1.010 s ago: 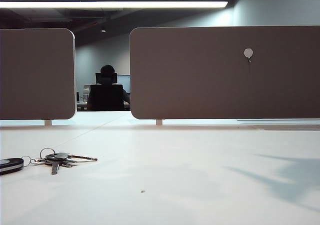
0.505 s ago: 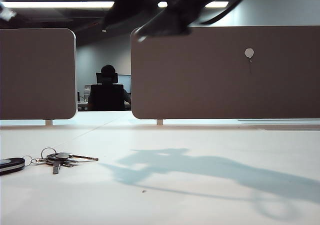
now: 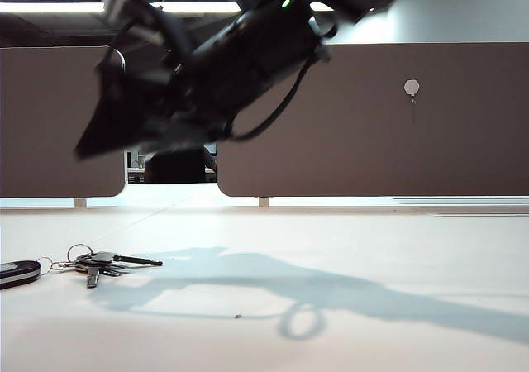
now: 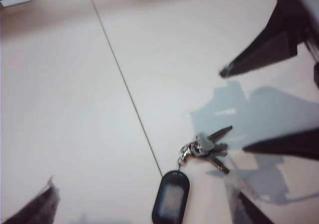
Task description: Hang the bunch of keys on the hook.
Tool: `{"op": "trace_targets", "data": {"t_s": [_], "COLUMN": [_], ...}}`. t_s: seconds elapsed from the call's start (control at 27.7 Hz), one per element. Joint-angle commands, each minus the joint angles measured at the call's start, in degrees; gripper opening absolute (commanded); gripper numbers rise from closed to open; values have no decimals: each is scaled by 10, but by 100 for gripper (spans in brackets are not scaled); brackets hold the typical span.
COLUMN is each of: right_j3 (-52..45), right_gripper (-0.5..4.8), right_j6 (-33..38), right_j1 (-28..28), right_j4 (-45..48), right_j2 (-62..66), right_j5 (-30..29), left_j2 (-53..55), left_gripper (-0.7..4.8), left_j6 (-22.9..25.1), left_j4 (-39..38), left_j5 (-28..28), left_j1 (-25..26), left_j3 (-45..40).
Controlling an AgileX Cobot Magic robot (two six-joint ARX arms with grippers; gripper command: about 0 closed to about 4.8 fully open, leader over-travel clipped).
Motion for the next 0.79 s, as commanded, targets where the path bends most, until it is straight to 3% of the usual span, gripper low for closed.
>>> {"op": "trace_targets", "data": {"t_s": [0.04,0.18,0.79], "right_j3": [3,6,78], "right_gripper": [419,419,409], "right_j6": [-12,-24,-23], "right_j1": [20,34,33], "right_j4": [15,45,17], "right_j2": [26,59,140], "right_j5": [0,21,71], "left_j2": [0,0,-1], "left_gripper": [479,479,479], "left_j6": [2,2,2], "left_j4": [-20,-38,-65], "left_j5": [1,0,-1], "left_j1": [0,0,0], "left_j3": [2,2,2]}}
